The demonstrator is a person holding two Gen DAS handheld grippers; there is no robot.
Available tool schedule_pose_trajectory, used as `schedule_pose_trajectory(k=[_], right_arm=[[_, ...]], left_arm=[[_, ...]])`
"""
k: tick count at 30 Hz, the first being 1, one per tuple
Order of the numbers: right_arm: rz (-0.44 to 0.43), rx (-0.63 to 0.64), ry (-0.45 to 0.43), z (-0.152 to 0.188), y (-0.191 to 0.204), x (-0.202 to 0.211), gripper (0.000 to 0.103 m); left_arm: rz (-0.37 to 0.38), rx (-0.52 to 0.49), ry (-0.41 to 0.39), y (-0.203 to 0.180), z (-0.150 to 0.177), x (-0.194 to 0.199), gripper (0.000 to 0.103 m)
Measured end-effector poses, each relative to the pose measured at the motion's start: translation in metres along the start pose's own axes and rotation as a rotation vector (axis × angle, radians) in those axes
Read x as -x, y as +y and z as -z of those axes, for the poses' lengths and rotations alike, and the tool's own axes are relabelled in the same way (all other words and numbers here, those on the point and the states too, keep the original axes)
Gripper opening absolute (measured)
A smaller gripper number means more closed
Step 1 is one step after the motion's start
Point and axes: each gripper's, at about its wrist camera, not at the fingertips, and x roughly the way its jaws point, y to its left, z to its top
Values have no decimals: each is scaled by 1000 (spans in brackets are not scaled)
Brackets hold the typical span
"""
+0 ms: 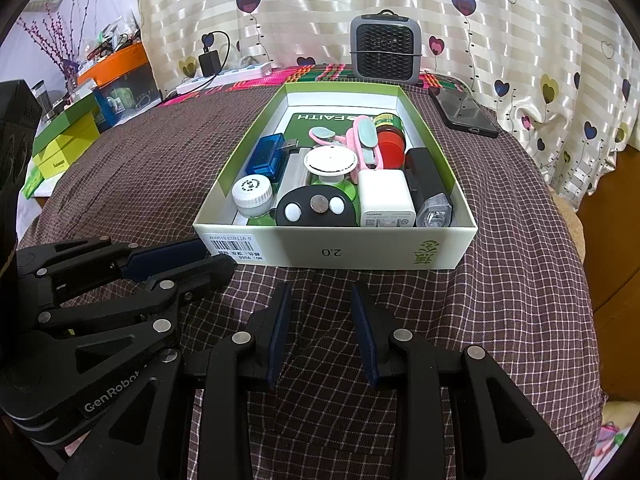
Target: Organize rigid objects
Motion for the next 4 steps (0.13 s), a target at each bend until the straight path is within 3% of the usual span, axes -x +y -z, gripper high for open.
schedule_pose_trajectory(k=[4], right_arm=[[0, 0, 0, 0, 0, 0, 32]], left_arm=[[0, 0, 0, 0, 0, 0, 21]])
